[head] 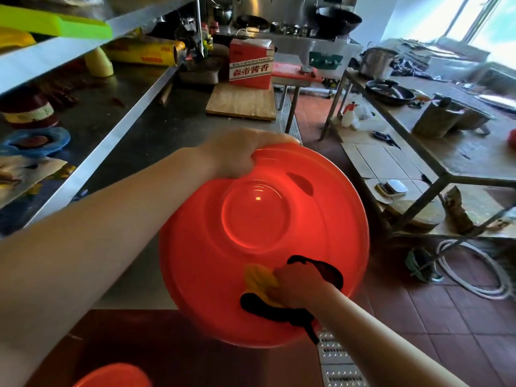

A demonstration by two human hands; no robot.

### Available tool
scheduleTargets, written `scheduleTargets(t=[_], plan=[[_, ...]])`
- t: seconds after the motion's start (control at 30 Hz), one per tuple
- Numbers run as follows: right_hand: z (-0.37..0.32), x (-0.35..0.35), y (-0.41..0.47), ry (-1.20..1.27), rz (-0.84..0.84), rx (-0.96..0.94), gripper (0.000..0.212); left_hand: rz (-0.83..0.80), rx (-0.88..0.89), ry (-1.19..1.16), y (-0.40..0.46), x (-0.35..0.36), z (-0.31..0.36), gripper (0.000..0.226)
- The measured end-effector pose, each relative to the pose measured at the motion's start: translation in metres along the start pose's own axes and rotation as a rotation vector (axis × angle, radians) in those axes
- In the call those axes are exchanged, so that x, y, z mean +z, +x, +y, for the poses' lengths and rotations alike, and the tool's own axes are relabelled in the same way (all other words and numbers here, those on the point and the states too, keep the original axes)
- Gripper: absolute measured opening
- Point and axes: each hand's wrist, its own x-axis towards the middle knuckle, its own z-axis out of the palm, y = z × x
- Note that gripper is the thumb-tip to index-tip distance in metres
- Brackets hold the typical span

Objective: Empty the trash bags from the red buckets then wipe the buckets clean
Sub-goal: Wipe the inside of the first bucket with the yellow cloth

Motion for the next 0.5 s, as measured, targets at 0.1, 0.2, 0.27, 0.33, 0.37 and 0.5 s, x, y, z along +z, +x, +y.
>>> scheduleTargets(t=[0.1, 0.2, 0.27, 0.33, 0.37, 0.5], plan=[[0.002, -0.014, -0.014, -0.028, -0.012, -0.017, 0.049, 0.032, -0.068, -0.008, 0.0, -0.004, -0.014, 0.074], [0.005, -0.026, -0.026, -0.025, 0.022, -0.035, 0.048, 0.028, -0.125, -0.05, 0.0, -0.005, -0.033, 0.078], [0.008, -0.03, -0.032, -0.003, 0.085, -0.048, 0.047, 0.015, -0.167, -0.084, 0.0, -0.007, -0.044, 0.08], [0.01, -0.031, -0.037, 0.018, 0.179, -0.066, 0.046, -0.001, -0.19, -0.111, 0.001, -0.008, -0.054, 0.081], [0.011, -0.031, -0.04, 0.023, 0.236, -0.08, 0.045, 0.0, -0.192, -0.116, 0.002, -0.009, -0.057, 0.081], [0.022, -0.038, -0.049, 0.002, 0.48, -0.161, 0.046, -0.009, -0.195, -0.122, 0.006, -0.013, -0.072, 0.084]])
